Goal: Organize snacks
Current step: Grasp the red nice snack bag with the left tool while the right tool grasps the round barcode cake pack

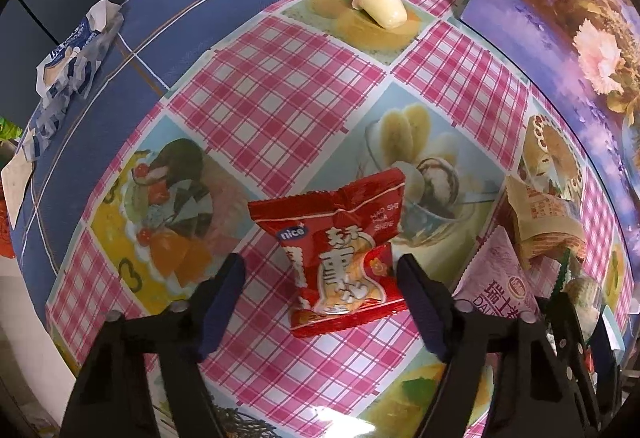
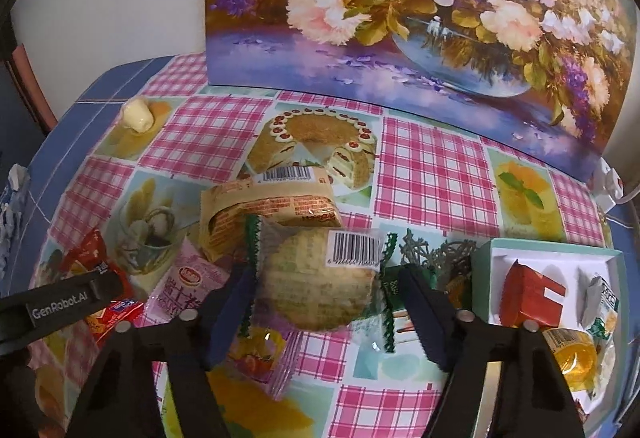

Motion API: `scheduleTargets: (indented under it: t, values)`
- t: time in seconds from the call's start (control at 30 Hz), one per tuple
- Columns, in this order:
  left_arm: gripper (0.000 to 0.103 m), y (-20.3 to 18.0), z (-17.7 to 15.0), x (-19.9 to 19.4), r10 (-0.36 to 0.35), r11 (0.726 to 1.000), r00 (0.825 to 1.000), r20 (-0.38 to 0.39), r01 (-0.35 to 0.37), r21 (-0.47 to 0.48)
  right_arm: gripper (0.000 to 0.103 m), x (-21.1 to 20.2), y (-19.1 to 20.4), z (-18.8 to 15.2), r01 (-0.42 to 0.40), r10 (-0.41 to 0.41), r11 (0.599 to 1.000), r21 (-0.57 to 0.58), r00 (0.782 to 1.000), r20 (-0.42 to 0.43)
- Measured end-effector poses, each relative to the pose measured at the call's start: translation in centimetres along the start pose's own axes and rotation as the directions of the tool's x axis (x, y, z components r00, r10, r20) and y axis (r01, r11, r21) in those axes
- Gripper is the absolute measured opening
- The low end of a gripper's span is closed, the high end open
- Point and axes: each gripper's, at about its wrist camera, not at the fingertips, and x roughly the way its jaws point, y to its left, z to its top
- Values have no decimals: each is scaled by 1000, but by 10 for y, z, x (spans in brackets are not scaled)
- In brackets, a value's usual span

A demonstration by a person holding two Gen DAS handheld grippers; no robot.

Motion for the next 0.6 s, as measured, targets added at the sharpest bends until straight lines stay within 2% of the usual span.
scheduleTargets:
  t: [0.07, 0.13, 0.33, 0.6]
  values:
    - [58, 0, -1, 0, 3, 1000, 1000, 2, -3, 5, 64, -1, 1, -1, 2, -2, 1000, -4, 1000, 2]
    - [52, -1, -1, 0, 4, 1000, 1000, 4, -4, 9, 63, -1, 2, -1, 1, -1, 1000, -3, 1000, 2]
    - [50, 0, 0, -9, -10, 1000, 1000, 22, 10, 7, 59, -3, -2, 0, -19, 19, 1000, 21, 1000, 1]
    - [50, 2, 4, -42, -35, 999, 996, 85, 34, 8, 56, -11, -7, 4, -38, 37, 999, 38, 999, 8]
